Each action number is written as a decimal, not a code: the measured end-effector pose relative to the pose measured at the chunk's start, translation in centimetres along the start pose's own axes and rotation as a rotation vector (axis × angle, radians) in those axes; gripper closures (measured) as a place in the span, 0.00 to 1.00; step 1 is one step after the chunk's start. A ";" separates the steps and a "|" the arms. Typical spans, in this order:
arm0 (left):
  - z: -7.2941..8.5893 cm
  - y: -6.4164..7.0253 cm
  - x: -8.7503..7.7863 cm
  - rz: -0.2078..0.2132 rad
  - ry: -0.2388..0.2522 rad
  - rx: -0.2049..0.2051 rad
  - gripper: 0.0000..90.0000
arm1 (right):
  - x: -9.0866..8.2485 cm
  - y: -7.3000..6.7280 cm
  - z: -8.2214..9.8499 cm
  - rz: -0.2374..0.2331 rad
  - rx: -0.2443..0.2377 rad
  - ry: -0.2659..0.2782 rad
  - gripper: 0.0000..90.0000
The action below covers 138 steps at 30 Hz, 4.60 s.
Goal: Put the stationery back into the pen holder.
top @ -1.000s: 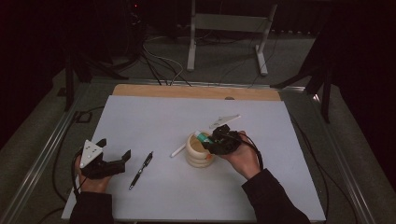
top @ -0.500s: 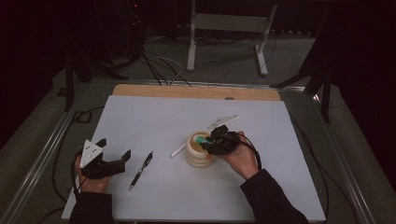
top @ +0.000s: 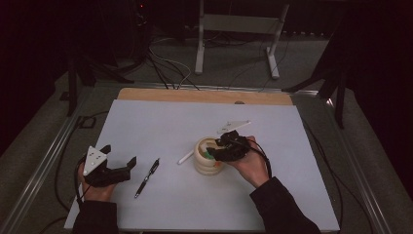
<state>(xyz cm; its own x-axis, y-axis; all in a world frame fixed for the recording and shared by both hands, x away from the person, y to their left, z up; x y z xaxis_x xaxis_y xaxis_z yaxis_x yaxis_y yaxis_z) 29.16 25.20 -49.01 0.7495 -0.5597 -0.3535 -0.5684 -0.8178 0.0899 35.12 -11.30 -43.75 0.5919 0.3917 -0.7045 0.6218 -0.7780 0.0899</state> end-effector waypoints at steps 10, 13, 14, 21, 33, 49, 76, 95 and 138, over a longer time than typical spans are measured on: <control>0.0 0.0 0.0 0.000 -0.004 0.000 0.00 | -0.9 0.6 -0.1 0.034 0.042 0.077 0.24; 0.0 0.0 0.1 0.000 -0.004 0.000 0.00 | -1.2 0.9 0.0 0.056 0.059 0.101 0.15; 0.0 0.0 0.1 0.000 -0.005 0.001 0.00 | -1.4 1.0 0.0 0.065 0.066 0.110 0.12; 0.0 0.0 0.0 -0.002 -0.004 -0.002 0.00 | -2.3 2.5 0.8 0.102 0.122 0.141 0.00; 0.1 0.0 0.1 -0.004 -0.010 -0.006 0.00 | -3.4 4.8 3.9 0.195 0.136 0.199 0.00; 0.0 0.0 0.0 -0.007 -0.004 -0.005 0.00 | -5.1 6.7 8.7 0.299 0.121 0.280 0.00; -0.6 0.2 -0.5 -0.009 -0.024 0.010 0.00 | -6.4 8.7 13.3 0.296 0.254 0.370 0.00; -0.5 1.1 0.3 0.100 -0.138 0.011 0.00 | -6.5 8.8 13.3 0.301 0.252 0.378 0.00; 3.1 4.0 2.5 0.226 -0.430 0.020 0.01 | -6.6 8.8 13.3 0.312 0.245 0.378 0.00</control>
<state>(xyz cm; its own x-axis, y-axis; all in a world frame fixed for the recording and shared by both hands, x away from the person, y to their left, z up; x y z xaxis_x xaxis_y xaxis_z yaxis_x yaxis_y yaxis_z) 27.71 20.94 -52.38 0.4012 -0.6136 -0.6801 -0.7099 -0.6775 0.1924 29.81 -27.24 -47.64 0.9003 0.2379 -0.3645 0.2762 -0.9595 0.0560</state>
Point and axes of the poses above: each handheld gripper's, and its own axes: x roughly forward along the jaws, z roughly out of its underside, y roughly to its right, the point moved 3 cm from there along x, roughly forward along the jaws, and after that the axes turned 12 degrees about z, right-handed, at the moved point
